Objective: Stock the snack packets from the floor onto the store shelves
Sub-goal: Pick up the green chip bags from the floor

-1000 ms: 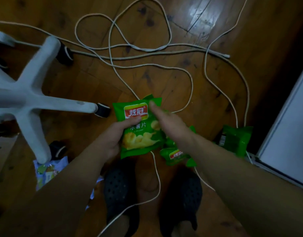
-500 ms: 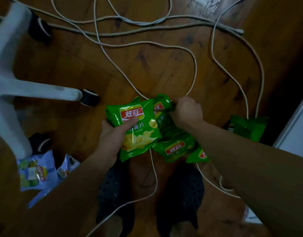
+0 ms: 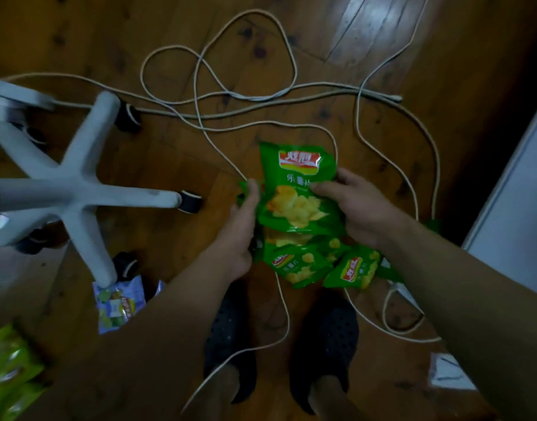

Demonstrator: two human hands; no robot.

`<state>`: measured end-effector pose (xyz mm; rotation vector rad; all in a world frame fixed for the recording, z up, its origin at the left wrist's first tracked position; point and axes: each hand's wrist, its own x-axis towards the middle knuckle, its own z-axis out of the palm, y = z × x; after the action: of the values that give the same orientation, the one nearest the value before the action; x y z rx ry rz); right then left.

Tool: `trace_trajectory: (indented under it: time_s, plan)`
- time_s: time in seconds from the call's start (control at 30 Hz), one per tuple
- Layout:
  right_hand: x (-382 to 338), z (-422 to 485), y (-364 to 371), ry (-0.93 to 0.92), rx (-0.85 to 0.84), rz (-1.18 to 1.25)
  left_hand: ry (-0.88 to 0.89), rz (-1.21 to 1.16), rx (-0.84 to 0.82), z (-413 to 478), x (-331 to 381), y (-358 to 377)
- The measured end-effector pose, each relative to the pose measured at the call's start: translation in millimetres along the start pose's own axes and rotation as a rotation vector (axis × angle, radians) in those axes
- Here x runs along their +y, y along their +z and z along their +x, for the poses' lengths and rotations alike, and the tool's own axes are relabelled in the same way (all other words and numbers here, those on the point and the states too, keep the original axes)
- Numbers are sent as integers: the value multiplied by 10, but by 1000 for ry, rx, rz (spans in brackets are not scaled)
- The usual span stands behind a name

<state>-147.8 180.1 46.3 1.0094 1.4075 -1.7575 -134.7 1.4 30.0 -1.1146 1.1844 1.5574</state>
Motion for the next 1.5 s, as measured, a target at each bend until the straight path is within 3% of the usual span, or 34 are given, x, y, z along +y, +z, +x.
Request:
trace_trajectory:
  time_s: [0.13, 0.23, 0.4, 0.47, 0.5, 0.57, 0.63, 0.83, 1.07, 1.23, 1.33, 1.5]
  plan:
    - [-3, -220, 29, -63, 48, -216, -34, 69, -266, -327, 110, 28]
    - [42, -344, 168, -111, 56, -324, -82, 163, -289, -309, 154, 23]
    - [139, -302, 102, 101, -99, 170, -33, 122, -146, -108, 112, -276]
    - [335, -188, 18, 152, 24, 205, 19, 145, -118, -54, 29, -410]
    - [489, -127, -22, 164, 150, 69, 39, 159, -104, -51, -20, -462]
    - [807, -27, -108, 143, 340, -553, 76, 166, -71, -42, -128, -571]
    - [1034, 54, -146, 87, 325, -1128, 83, 146, -57, -6, -207, -681]
    - [1405, 432, -119, 46, 151, -1493, 19, 98, -79, 157, -385, -790]
    - [1423, 599, -169, -126, 226, -1426, 91, 170, -83, 284, -452, -771]
    - [1043, 332, -226, -224, 414, -965, -6, 59, -60, 183, -406, -996]
    - [677, 5, -422, -307, 543, -798, 12, 120, -76, 21, -319, -942]
    - [423, -495, -732, -159, 475, -621, 30, 262, -110, -216, -264, -652]
